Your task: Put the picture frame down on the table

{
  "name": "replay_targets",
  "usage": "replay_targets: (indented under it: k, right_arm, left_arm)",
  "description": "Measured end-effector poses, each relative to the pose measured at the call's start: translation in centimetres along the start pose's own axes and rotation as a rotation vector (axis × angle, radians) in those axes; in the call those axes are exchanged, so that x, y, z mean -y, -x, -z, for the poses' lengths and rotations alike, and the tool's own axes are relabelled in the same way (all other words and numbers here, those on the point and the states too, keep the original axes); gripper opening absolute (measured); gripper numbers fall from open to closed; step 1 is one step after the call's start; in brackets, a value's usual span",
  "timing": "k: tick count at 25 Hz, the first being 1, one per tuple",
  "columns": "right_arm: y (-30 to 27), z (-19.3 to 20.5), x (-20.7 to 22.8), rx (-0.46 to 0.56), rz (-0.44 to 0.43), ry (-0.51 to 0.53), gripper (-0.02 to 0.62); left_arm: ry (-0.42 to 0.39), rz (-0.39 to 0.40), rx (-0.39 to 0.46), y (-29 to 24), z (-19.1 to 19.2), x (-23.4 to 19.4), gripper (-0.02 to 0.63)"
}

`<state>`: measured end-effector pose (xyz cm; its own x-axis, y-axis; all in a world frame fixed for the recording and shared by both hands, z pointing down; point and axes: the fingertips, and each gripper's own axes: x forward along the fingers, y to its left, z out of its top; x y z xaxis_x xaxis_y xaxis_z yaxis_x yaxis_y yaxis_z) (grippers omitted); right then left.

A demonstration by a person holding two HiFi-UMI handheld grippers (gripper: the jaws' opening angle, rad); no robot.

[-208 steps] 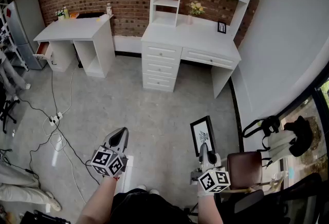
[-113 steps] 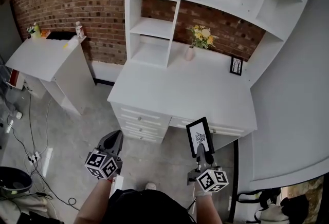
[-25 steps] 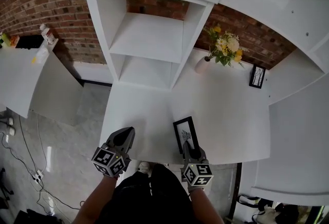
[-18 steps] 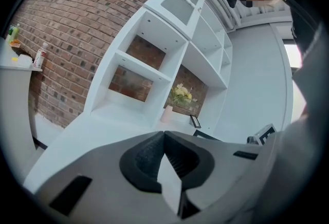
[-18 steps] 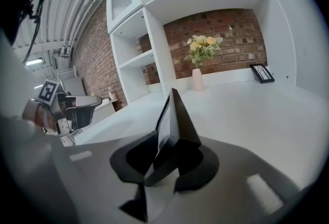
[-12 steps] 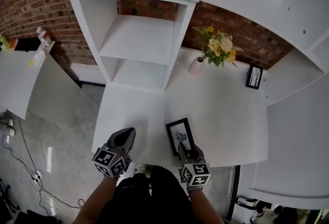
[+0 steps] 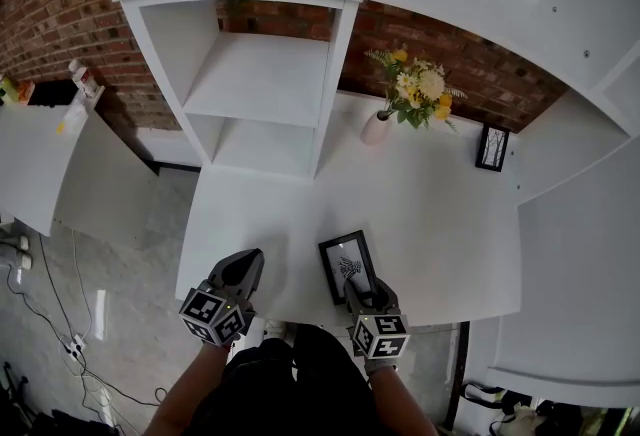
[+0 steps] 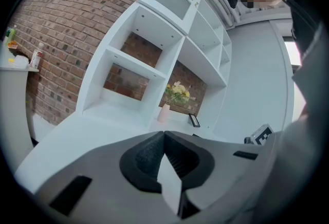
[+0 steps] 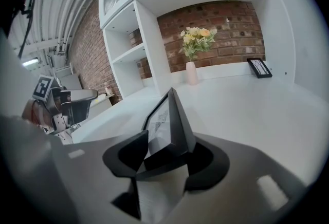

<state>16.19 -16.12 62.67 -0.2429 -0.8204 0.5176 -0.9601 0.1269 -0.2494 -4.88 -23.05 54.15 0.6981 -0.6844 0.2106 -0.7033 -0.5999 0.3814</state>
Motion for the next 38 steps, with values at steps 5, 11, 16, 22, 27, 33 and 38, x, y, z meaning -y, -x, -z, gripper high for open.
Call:
replay_targets:
  k: [5,11,16,22,27,33,38]
  right_arm:
    - [-0.3,0.4,0.6,-0.039,0.023,-0.016,0.231]
    - [-0.4,0.7,1.1,-0.079,0.046,-0.044,0.255]
    - [-0.6,0.9,1.2,-0.1,0.052,-0.057,0.258]
    - [-1.2,1.2,1.1,-0.119,0.057,-0.064,0.284]
    - [-1.9,1.0,0.6,-0.124,0.05,-0.06,0.288]
    - [-2.6,1.1,0.0,-0.142,0.041,-0.058,0.295]
    - [-3.0,1.1,-0.3,-0.155,0.034,-0.05,0.299]
  left_arm:
    - [-0.003,-0.001,-0.002,0.1,0.0,0.0,-0.009]
    - [0.002,-0.005,0.0,0.4,0.0,-0.1,-0.009]
    - [0.004,-0.007,0.002,0.7,0.0,-0.1,-0.008]
    - [0.007,-0.017,0.004,1.1,0.1,-0.2,-0.008]
    - [0.008,-0.032,0.007,1.6,0.0,-0.5,-0.009]
    - [0.012,-0.053,0.018,2.3,-0.1,-1.1,-0.008]
    - [0.02,-0.07,0.02,2.8,-0.1,-1.6,-0.008]
